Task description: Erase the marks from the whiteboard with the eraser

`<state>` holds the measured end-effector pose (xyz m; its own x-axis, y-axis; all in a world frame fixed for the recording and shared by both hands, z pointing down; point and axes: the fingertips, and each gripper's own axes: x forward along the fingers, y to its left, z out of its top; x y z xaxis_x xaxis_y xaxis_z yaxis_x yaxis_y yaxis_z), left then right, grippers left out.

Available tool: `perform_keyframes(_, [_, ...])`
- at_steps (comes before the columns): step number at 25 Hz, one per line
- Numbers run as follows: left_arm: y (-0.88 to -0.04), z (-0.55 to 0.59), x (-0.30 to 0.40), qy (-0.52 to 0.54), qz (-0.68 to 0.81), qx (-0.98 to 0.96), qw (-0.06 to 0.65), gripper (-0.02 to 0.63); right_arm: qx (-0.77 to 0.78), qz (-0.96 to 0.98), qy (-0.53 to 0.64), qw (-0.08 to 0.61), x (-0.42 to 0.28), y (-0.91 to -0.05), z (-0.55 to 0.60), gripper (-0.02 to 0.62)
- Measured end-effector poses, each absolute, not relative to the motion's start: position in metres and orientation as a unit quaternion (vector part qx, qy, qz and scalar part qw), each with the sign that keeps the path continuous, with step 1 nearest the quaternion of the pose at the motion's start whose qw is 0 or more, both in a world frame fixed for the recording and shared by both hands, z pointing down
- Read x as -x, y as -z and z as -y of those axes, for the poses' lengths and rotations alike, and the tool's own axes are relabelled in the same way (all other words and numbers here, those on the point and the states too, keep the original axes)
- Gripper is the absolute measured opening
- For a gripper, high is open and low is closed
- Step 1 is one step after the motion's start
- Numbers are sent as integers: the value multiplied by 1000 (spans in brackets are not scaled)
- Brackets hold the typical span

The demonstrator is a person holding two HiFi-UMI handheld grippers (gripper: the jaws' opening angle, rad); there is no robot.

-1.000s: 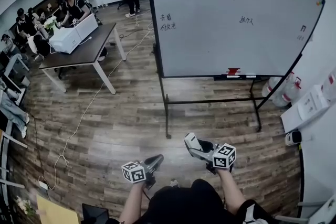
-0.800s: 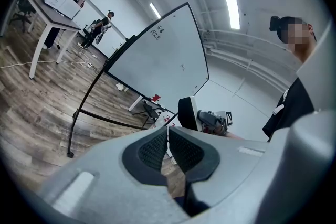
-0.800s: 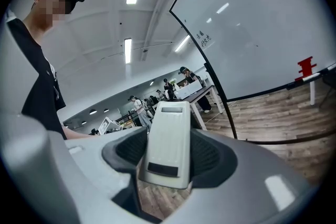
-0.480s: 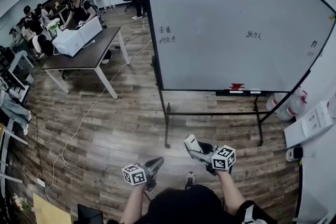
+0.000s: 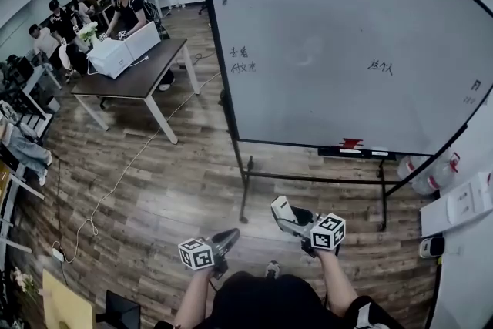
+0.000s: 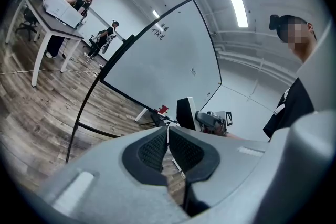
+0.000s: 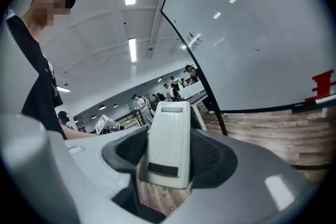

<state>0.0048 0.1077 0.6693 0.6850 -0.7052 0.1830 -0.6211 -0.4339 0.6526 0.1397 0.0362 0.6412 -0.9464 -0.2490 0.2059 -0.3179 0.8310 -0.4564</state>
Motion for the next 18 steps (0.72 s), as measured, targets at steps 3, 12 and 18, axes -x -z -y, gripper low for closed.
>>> perform_keyframes(3, [-669,-99,-11,63,403,-841,355,17,-130,957,-250,68,-143,-641,-26,259])
perform_keyframes(12, [-660,-77,13,67,426,-836,340,18,-124,961,-234,80,-127,-637,0,259])
perform_keyframes(18, [-648,-32,46,49,427,-848,311,17,-138,967,-193,89,-94,-620,43,259])
